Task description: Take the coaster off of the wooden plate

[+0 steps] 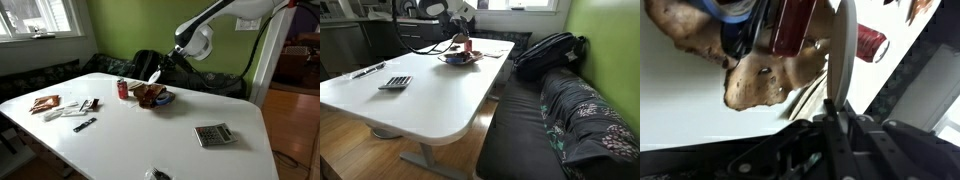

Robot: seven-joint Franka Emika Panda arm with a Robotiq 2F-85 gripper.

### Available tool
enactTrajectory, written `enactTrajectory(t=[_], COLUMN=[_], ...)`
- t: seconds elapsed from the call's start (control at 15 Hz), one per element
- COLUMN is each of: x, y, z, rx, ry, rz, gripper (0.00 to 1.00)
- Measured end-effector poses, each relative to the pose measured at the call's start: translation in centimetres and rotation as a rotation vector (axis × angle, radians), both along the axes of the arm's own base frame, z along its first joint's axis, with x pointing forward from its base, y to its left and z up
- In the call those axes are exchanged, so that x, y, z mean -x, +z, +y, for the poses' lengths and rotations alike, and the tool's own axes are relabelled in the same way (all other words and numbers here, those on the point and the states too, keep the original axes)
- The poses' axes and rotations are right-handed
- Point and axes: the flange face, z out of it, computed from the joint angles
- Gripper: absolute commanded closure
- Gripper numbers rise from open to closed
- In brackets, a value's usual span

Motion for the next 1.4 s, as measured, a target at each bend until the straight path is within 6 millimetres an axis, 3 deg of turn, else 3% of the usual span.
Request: enactTrajectory(t=[0.2, 0.33, 0.53, 0.6, 0.67, 0.8, 0.87, 1.13, 1.4], x=[2.5, 4.5, 7.3, 8.1, 8.8, 9.4, 9.4, 9.2, 9.6], y=[1.9, 1.3, -2.5, -4.3, -5.9, -7.7, -7.8, -8.3, -10.4], z=[3.2, 5.9, 10.0, 11.0, 11.8, 12.2, 12.1, 11.7, 14.8], rx=[-0.036, -0.076, -0.117, -0.124, -0.128, -0.127, -0.127, -0.122, -0.103], ry=[0.164, 0.27, 0.417, 0.465, 0.511, 0.549, 0.55, 0.502, 0.549], rz=[-0.038, -0.013, 0.083, 0.125, 0.171, 0.217, 0.22, 0.216, 0.215], gripper=[0.98, 0.98, 0.98, 0.9, 0.9, 0.9, 0.98, 0.98, 0.98])
